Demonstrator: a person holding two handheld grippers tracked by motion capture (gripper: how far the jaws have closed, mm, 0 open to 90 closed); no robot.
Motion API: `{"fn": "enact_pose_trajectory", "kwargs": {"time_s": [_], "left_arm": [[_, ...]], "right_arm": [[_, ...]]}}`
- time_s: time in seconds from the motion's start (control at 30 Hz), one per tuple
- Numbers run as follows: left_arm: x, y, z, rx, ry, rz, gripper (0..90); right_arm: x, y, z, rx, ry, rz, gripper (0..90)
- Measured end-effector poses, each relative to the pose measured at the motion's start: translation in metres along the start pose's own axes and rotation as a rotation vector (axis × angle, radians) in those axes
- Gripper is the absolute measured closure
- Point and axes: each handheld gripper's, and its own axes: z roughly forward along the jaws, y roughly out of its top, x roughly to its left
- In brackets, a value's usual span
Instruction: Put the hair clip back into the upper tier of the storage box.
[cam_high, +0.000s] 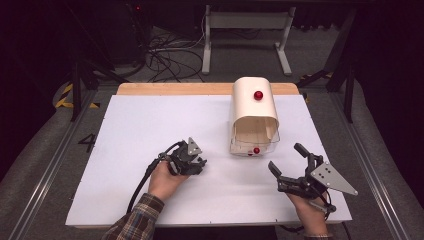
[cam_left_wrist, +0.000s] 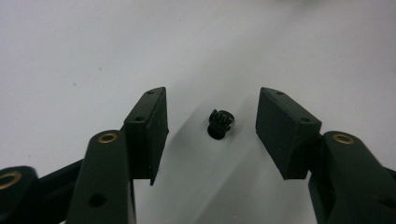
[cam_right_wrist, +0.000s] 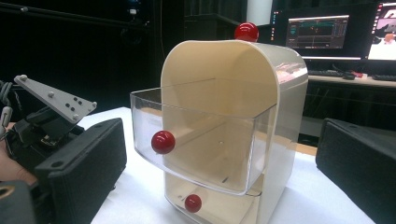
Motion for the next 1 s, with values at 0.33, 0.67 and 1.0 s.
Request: {"fn": "enact_pose_trajectory", "kwargs": {"time_s": [0.33, 0.67, 1.0], "left_arm": [[0.0014, 0.0014, 0.0019, 0.007, -0.032, -0.005, 56.0], [0.0056, 0.0011, 0.0031, 0.008, -0.089, -0.042, 65.1], [0.0078, 0.0006, 0.0036, 0.005, -0.116, -0.066, 78.0]], "right_arm": [[-0.0001, -0.0001, -0.0002, -0.003, 0.003, 0.003, 2.8], [-0.0003, 0.0008, -0.0008, -0.006, 0.002, 0.007, 2.7], [0.0017, 0.0031, -0.0009, -0.011, 0.007, 0.005, 2.8]]}}
